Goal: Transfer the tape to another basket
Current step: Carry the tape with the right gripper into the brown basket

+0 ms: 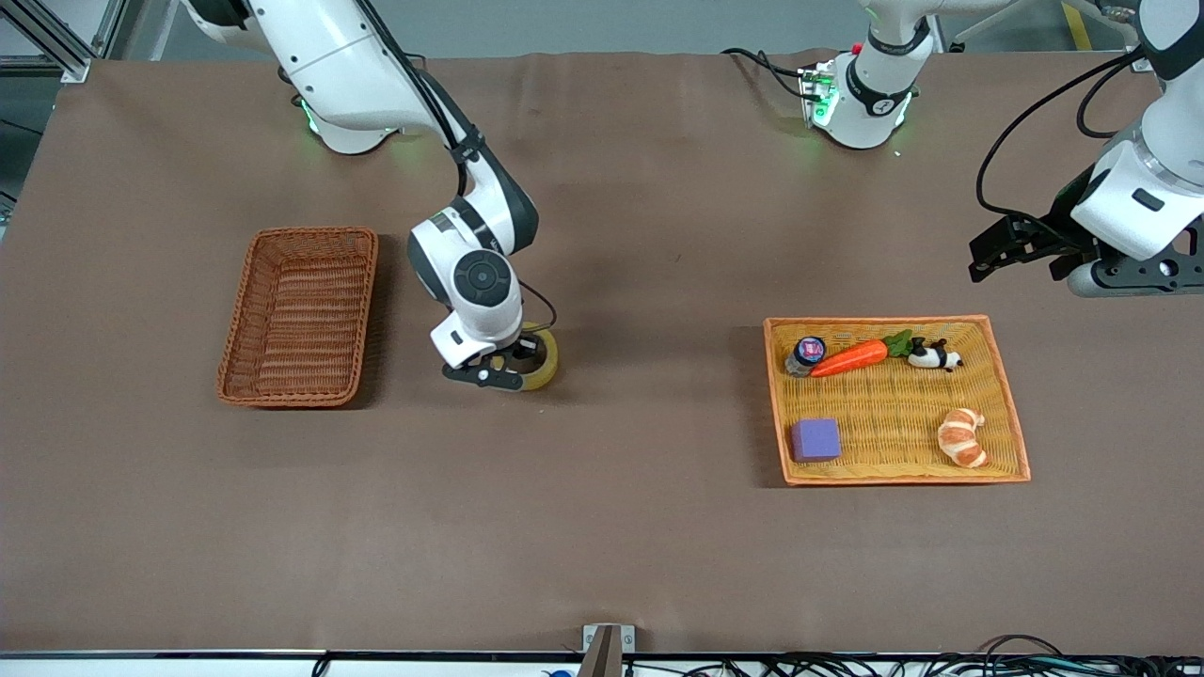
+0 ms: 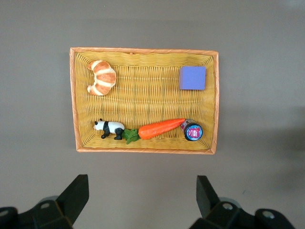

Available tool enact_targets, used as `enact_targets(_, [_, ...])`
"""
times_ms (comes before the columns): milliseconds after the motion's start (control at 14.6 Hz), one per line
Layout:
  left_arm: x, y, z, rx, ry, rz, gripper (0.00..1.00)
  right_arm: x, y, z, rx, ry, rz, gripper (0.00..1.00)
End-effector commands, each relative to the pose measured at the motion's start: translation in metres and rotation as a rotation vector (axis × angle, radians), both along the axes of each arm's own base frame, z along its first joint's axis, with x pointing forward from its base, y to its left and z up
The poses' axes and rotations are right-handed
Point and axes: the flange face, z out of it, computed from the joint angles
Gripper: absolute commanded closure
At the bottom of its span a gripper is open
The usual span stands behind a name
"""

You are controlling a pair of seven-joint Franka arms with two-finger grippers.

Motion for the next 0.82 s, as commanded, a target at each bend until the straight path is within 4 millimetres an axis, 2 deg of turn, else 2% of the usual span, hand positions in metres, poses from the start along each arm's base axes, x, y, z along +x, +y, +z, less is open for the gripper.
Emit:
enact_targets(0, [0.001,0.015,0.007,0.014,-0.015,0.012,0.01,0.018,-0.065,0.062,-0.002,0.034,0.020,1.00])
enact_targets(69, [0.001,0.015,0.008,0.014,-0.017,0.013,0.01,0.022,-0.093,0.076,0.005,0.045,0.051,1.00])
enact_targets(206, [0.004,0.017,0.015,0.011,-0.035,0.017,0.01,0.025,-0.165,0.095,0.026,0.062,0.111,1.00])
enact_targets(343, [0.011,0.014,0.013,0.009,-0.033,0.016,0.01,0.023,-0.227,0.104,0.041,0.077,0.141,1.00])
enact_targets(480, [0.010,0.014,0.014,0.008,-0.031,0.024,0.01,0.014,-0.277,0.108,0.056,0.091,0.180,1.00])
enact_targets(618, [0.008,0.014,0.016,0.008,-0.028,0.023,0.01,-0.005,-0.314,0.109,0.074,0.101,0.229,1.00])
enact_targets(755, [0.008,0.014,0.011,0.009,-0.018,0.028,0.01,-0.025,-0.330,0.102,0.085,0.097,0.267,1.00])
